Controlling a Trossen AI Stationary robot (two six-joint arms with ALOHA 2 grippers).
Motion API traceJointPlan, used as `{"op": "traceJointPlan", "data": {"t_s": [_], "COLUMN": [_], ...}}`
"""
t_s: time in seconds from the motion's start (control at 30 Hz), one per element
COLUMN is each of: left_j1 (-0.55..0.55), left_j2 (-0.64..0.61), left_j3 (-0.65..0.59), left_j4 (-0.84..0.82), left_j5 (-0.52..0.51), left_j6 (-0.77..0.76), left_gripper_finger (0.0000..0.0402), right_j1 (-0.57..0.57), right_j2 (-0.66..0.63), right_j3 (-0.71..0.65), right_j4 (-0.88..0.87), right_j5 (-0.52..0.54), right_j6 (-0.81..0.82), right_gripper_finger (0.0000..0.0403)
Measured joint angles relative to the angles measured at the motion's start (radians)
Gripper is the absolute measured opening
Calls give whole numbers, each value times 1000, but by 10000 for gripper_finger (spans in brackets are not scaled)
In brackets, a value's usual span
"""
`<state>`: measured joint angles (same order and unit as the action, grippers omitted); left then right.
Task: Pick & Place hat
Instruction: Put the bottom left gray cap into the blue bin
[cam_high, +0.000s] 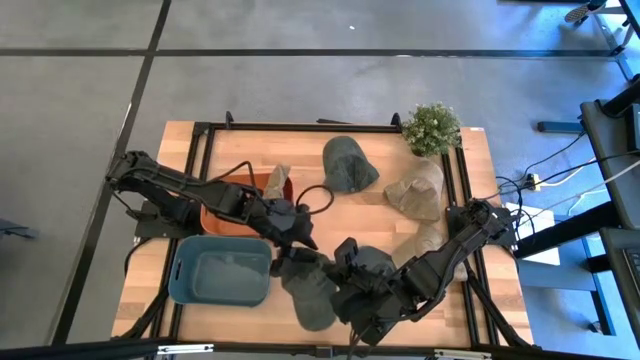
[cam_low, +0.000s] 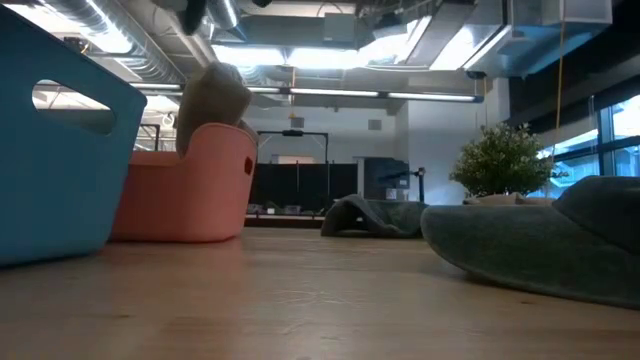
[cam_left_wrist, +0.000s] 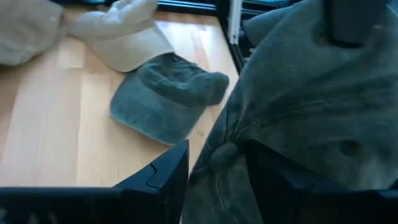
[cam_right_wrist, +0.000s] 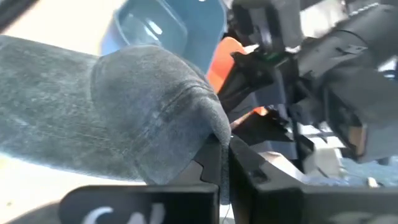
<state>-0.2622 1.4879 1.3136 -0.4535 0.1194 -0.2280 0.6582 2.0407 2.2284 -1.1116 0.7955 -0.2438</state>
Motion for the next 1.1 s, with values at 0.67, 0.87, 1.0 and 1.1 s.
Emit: {"op": "traceJointPlan", "data": {"t_s": [0.67,0.87,1.0,1.1], "left_j1": [105,101,110,109], "left_j2": [61,60,60,60], "left_j3": [0,0,0,0], "left_j4": [36,36,31,31], "left_j5": [436,416,376,374], "left_j6": [61,73,65,65], "left_gripper_finger": [154,157,155,156], "right_j1": [0,0,0,0], "right_j2": [0,1,1,1], "right_j3": [0,0,0,0], "right_j4": [-6,-9,-7,-7], "right_j5": [-136,-117,-116,-116], "right_j6": [-54,-54,-54,-54], "right_gripper_finger": [12,12,12,12]}}
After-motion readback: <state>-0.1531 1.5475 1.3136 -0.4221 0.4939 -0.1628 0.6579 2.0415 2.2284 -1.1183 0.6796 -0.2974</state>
